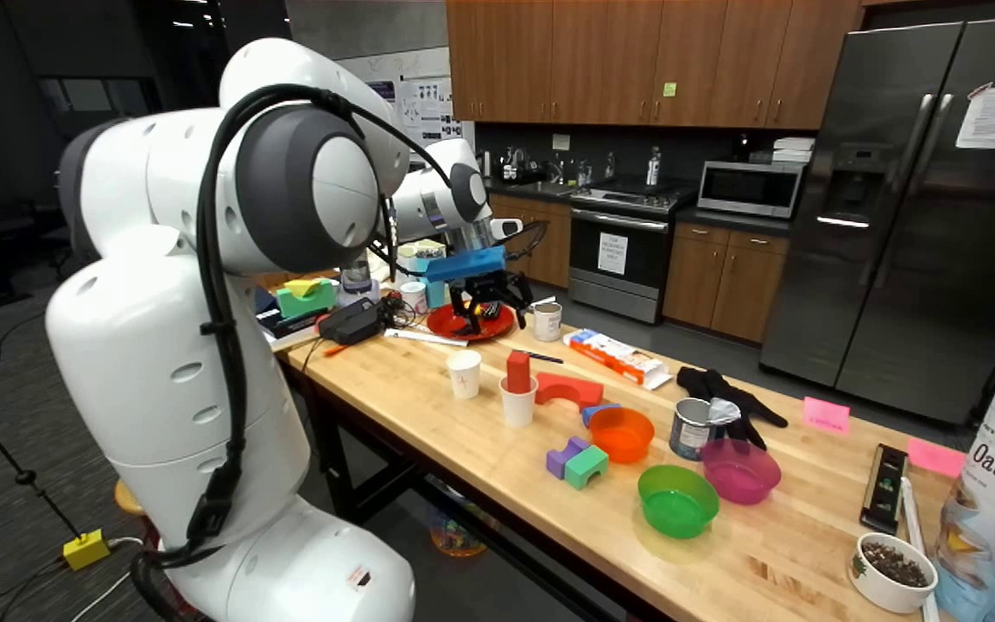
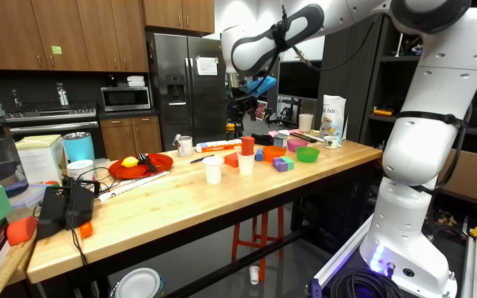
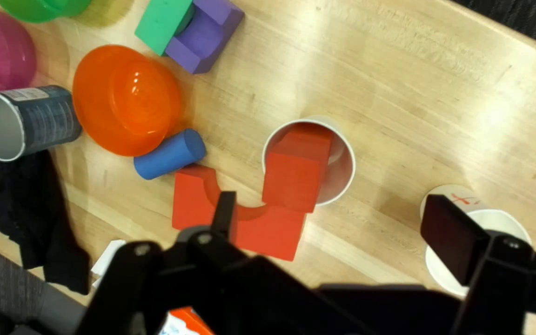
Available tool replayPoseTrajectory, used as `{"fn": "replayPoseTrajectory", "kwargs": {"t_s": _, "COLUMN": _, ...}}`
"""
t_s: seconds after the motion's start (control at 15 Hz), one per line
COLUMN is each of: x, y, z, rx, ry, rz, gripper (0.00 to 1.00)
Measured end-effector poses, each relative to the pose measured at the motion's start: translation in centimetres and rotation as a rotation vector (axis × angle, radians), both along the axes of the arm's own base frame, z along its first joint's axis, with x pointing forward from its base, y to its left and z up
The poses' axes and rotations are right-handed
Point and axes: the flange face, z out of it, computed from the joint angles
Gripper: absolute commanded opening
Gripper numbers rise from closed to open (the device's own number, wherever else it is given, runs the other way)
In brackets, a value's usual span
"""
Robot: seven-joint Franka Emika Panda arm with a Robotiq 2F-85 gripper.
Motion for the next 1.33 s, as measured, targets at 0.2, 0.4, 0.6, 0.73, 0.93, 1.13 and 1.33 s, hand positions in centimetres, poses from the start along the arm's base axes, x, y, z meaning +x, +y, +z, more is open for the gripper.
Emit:
{"fn": "replayPoseTrajectory", "kwargs": {"t_s": 0.2, "x": 0.5, "y": 0.0, "z": 0.4, "rx": -0.012, "ry": -0.024, "rz": -0.001, "gripper": 1.0}}
{"fn": "replayPoseTrajectory", "kwargs": {"t_s": 0.4, "x": 0.5, "y": 0.1, "z": 0.3, "rx": -0.011, "ry": -0.02, "rz": -0.002, "gripper": 1.0}}
{"fn": "replayPoseTrajectory", "kwargs": {"t_s": 0.6, "x": 0.6, "y": -0.2, "z": -1.2, "rx": 0.028, "ry": 0.041, "rz": -0.03, "gripper": 1.0}}
{"fn": "replayPoseTrajectory", "kwargs": {"t_s": 0.73, "x": 0.7, "y": -0.6, "z": -3.1, "rx": 0.048, "ry": 0.11, "rz": -0.062, "gripper": 1.0}}
{"fn": "replayPoseTrajectory", "kwargs": {"t_s": 0.93, "x": 1.3, "y": -1.0, "z": -5.8, "rx": 0.064, "ry": 0.177, "rz": -0.095, "gripper": 1.0}}
{"fn": "replayPoseTrajectory", "kwargs": {"t_s": 1.13, "x": 1.6, "y": -1.3, "z": -7.4, "rx": 0.062, "ry": 0.201, "rz": -0.122, "gripper": 1.0}}
{"fn": "replayPoseTrajectory", "kwargs": {"t_s": 1.33, "x": 1.8, "y": -1.3, "z": -7.7, "rx": 0.058, "ry": 0.198, "rz": -0.152, "gripper": 1.0}}
